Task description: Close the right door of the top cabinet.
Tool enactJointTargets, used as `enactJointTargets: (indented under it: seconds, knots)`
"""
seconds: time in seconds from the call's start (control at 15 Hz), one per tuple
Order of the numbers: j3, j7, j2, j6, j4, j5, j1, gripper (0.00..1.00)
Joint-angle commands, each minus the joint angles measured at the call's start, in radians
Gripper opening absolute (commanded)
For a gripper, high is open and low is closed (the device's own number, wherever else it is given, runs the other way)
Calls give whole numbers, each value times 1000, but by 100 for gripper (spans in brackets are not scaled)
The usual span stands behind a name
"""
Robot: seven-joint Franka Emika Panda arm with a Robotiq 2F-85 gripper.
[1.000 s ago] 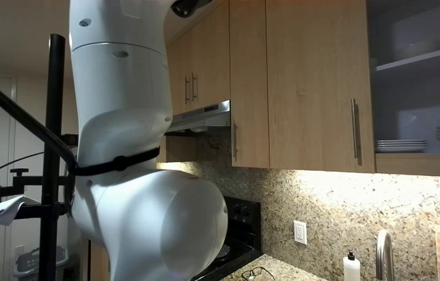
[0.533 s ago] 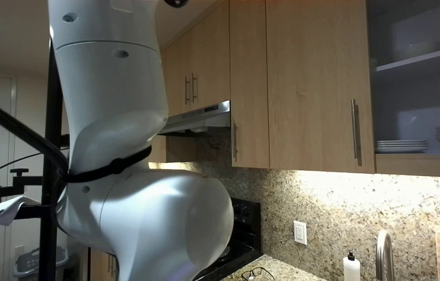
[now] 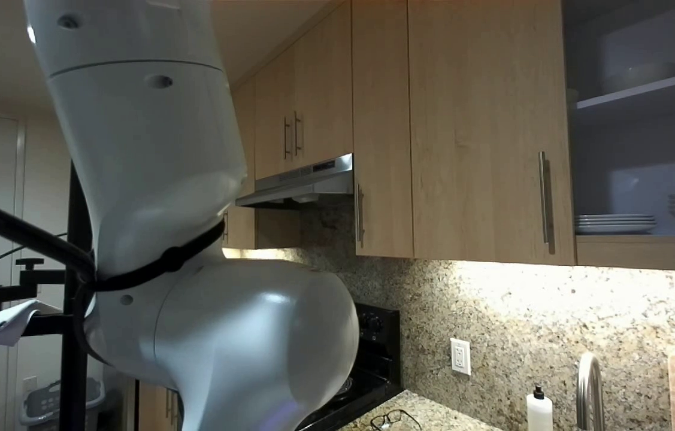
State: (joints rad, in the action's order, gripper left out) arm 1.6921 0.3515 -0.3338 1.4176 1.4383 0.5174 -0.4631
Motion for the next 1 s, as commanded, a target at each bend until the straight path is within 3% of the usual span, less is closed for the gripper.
enactJointTargets:
  seconds: [0.0,0.27,0.53,0.93]
  knots:
    - [-68,27,-45,22,9,-46,29,100]
    - [-76,27,-38,35,20,-43,40,100]
    - [-113,37,-22,217,77,-12,83,100]
    - [-113,112,-24,435,104,-18,52,100]
